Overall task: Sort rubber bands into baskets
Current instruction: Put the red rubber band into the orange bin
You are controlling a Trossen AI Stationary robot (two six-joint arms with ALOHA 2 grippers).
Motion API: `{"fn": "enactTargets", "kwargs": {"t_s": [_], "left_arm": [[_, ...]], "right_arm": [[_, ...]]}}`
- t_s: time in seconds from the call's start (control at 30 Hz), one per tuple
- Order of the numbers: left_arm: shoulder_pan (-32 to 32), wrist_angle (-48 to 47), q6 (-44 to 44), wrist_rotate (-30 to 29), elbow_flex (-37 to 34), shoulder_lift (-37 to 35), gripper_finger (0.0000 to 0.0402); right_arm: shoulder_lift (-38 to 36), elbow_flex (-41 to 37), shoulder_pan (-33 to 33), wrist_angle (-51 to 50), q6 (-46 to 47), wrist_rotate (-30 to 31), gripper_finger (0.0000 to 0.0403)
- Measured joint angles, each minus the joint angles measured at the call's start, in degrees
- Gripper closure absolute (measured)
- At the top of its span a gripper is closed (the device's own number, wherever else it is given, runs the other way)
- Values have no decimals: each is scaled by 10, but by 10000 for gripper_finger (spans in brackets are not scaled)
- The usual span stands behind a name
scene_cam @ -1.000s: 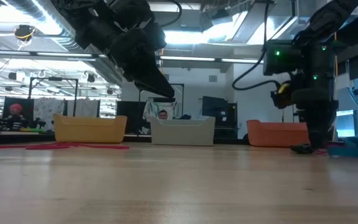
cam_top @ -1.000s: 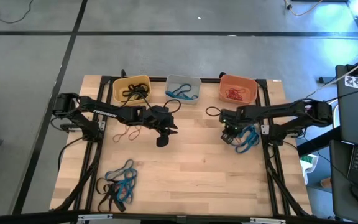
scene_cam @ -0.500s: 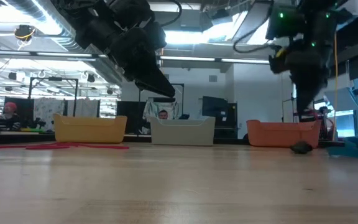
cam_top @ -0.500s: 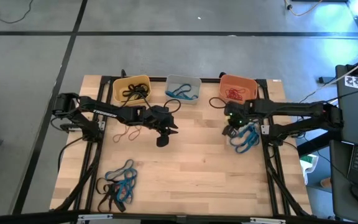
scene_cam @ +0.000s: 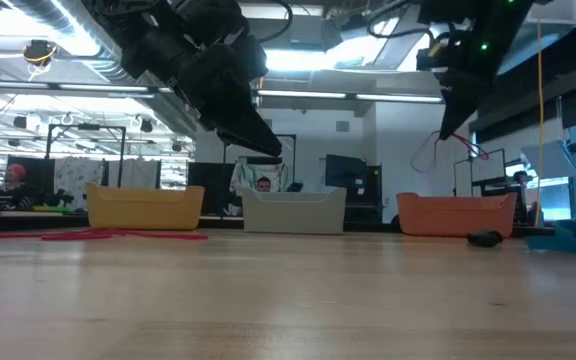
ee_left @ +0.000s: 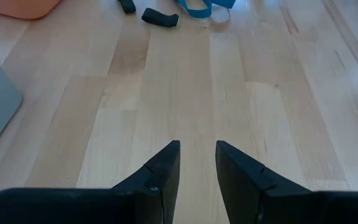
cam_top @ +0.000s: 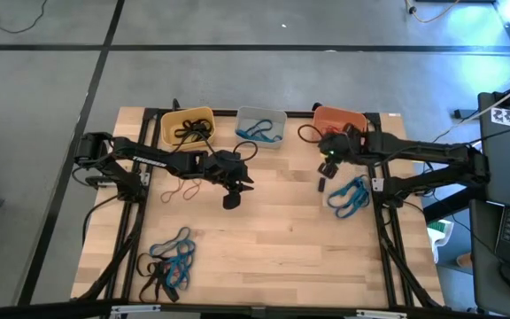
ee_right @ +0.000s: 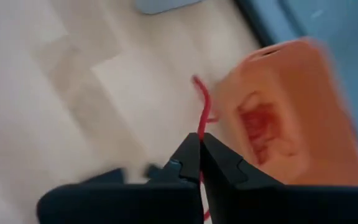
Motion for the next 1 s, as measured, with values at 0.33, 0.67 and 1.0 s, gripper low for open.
{"fn": "enactTargets", "kwargs": {"t_s": [0.33, 0.67, 1.0], "left_arm": [[0, 0, 0, 0, 0, 0, 302], [0, 0, 0, 0, 0, 0, 302], [0, 0, 1, 0, 0, 0, 302]], "right_arm": [[2, 0, -143, 24, -85, 7, 393], [45, 0, -277, 97, -161, -42, 393], [120, 0, -329, 99, -155, -29, 354]]}}
